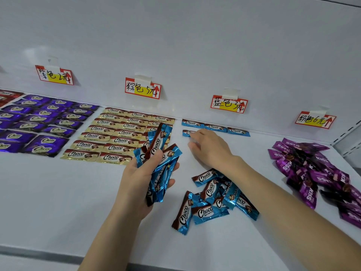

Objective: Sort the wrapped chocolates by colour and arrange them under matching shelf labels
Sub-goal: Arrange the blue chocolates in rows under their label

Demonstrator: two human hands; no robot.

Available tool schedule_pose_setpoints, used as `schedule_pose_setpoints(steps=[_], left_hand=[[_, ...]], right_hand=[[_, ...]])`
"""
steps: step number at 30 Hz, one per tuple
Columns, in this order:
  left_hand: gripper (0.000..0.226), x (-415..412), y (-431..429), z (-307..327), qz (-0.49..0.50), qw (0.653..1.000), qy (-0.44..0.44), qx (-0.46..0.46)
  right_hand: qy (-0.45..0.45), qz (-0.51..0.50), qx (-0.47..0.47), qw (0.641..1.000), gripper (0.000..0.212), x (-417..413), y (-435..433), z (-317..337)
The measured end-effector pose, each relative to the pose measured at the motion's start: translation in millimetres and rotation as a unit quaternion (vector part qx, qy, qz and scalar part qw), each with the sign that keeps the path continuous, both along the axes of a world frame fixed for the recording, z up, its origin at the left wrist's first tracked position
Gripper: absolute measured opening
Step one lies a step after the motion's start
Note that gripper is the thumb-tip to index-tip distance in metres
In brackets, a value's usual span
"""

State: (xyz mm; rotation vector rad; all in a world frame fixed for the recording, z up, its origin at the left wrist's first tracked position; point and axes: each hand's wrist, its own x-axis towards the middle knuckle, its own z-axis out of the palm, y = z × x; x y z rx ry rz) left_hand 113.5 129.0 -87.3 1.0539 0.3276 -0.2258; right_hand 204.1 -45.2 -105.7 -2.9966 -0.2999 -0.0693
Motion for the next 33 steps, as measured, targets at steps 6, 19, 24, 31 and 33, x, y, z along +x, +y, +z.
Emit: schedule_pose_setpoints(steps=[6,19,24,31,33], left_hand=[[0.027,-0.2,0.6,0.4,0.003,1.0,0.005,-0.003],[0.022,0.5,-0.1,0.7,0.004,1.0,0.011,0.0],[0.024,-0.8,-1.4,0.7,-0.01,1.0,0.008,0.012],[0.023,-3.9,-5.0,0.4,-0.072,0.997,-0.011,0.04],[0.023,-6.6,-6.7,1.0,-0.09,0.995,-0.013,0.045]], right_hand=[[0.008,0.0,0.018,1.0,0.037,10.8,2.4,-5.4],[0.016,0.004,0.007,1.0,0.036,13.6,2.0,-6.7],[0.015,0.012,0.069,0.997,0.04,5.5,2.0,5.1],[0.079,0.078,0.497,0.861,0.015,-46.3,12.0,53.3],[0.089,0.092,0.476,0.87,0.01,-56.8,15.1,56.5]])
